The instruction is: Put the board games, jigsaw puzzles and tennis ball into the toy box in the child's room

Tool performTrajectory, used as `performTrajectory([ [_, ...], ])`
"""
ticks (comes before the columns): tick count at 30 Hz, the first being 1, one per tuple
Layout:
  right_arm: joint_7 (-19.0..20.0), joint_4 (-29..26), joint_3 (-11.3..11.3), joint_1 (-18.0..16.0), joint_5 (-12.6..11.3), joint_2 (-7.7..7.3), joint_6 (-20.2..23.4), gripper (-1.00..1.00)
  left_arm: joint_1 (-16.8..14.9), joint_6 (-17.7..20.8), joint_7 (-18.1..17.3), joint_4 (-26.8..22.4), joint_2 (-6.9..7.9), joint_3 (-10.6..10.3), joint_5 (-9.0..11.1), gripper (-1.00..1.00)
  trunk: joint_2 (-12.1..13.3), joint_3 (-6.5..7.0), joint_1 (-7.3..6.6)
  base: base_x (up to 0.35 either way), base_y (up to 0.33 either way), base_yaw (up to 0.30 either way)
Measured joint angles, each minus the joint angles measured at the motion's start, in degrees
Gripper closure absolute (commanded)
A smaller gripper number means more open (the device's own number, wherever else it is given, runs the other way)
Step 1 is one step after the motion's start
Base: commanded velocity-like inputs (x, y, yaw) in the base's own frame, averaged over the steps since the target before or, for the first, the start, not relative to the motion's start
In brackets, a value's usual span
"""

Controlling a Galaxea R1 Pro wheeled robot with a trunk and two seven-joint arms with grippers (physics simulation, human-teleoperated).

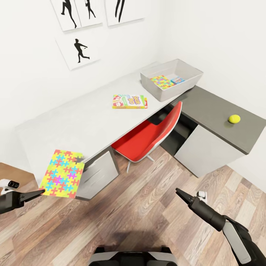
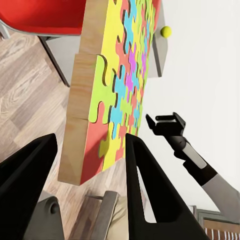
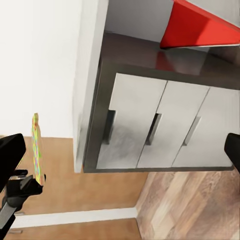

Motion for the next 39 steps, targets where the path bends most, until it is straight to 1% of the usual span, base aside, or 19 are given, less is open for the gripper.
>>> performTrajectory([
  [4, 2.60, -0.01, -0.72, 0.47, -0.02, -0.36, -0.02, -1.00, 0.05, 0.00, 0.00, -0.02, -0.06, -0.04, 0.05, 1.00, 0.00, 0.38, 0.00, 0.000, 0.000, 0.000],
  [8, 3.86, 0.03, -1.29, 0.68, -0.01, -0.50, -0.08, -1.00, 0.02, 0.00, 0.00, -0.02, -0.07, 0.00, 0.02, 1.00, 0.00, 0.76, 0.00, 0.000, 0.000, 0.000],
  [13, 4.11, 0.22, -1.43, 0.73, -0.01, -0.53, -0.28, -1.00, 0.02, 0.00, 0.00, -0.03, -0.02, 0.12, 0.01, 1.00, 0.00, 1.24, 0.00, 0.000, 0.000, 0.000],
  [21, 4.51, 0.36, -1.50, 0.76, 0.00, -0.63, -2.03, -1.00, -0.02, 0.00, 0.00, -0.03, 0.01, 0.29, 0.00, 1.00, 0.00, 2.01, 0.00, 0.000, 0.000, 0.000],
  [39, 4.57, 0.37, -1.50, 0.76, 0.00, -0.64, -2.32, -1.00, -0.03, 0.10, 0.00, -0.03, 0.01, 0.30, 0.00, 1.00, 0.00, 3.73, 0.00, 0.000, 0.000, 0.000],
])
